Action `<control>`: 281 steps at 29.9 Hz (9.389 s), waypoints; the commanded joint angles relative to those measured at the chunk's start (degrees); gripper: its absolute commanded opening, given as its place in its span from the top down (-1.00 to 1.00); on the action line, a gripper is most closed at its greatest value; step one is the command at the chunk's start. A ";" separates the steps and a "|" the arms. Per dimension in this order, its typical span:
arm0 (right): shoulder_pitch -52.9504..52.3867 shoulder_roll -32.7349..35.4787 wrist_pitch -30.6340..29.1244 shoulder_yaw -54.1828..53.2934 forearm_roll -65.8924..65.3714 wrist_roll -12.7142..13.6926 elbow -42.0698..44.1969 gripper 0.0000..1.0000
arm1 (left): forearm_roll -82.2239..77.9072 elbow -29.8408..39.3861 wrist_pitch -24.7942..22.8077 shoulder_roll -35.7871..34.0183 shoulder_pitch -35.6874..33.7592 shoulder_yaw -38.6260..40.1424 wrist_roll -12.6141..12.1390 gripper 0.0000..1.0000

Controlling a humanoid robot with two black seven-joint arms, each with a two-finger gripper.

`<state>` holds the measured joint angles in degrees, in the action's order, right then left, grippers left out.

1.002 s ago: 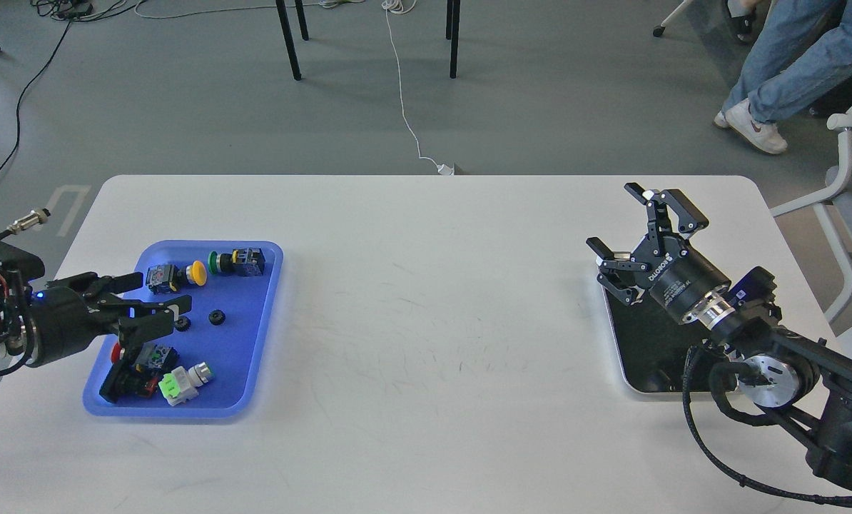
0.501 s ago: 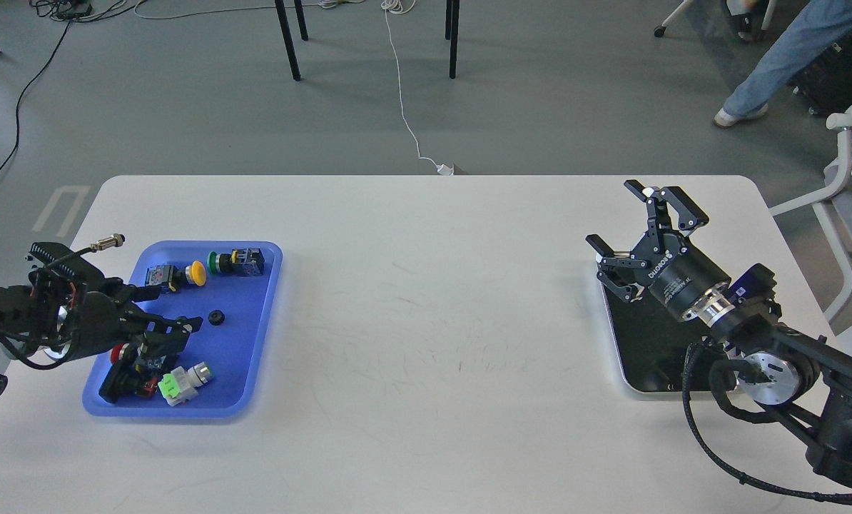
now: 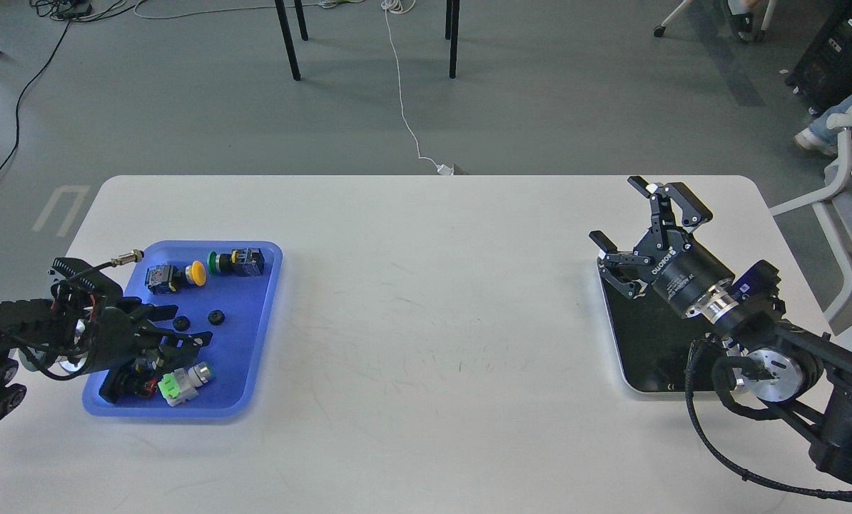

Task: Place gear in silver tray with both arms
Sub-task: 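Lower the left gripper and grasp the small black gear, then lift the gear and carry it toward the table center, then open the left gripper to set the gear on the table, then retract the left arm back over the blue tray, then reach the right gripper to the black gear and grasp it, then carry the gear with the right gripper over the silver tray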

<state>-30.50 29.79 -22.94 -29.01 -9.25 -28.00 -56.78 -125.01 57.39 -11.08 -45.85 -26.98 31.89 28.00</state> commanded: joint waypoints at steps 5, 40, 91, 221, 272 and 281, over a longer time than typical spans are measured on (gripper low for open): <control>0.00 -0.26 0.00 0.09 -0.07 0.00 0.00 -0.98 | 0.01 -1.31 0.00 0.06 0.09 -0.08 0.00 -0.03; -0.88 -0.52 0.61 -0.08 -0.07 0.00 1.32 -0.98 | 0.73 15.46 -6.67 0.23 -12.21 0.10 0.00 0.61; 0.35 2.64 0.70 0.44 -0.07 0.00 5.10 -0.98 | 0.01 -15.46 -8.96 45.85 -31.73 -28.29 0.00 0.33; -52.82 -29.79 29.70 85.96 -59.92 0.00 4.66 -0.28 | 88.62 13.10 -14.85 28.01 20.74 41.67 -7.52 -0.96; -50.88 -29.79 31.11 85.87 -59.92 0.00 7.47 0.63 | 88.62 13.10 -14.94 28.01 20.83 42.20 -7.52 -0.96; -56.15 -29.79 31.20 85.17 -59.83 0.00 5.98 0.61 | 88.62 13.10 -15.82 27.92 20.83 42.46 -7.52 -0.96</control>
<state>-85.06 0.00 8.24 56.40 -69.00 -28.01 -50.18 -36.39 70.49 -26.86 -17.91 -6.15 74.19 20.46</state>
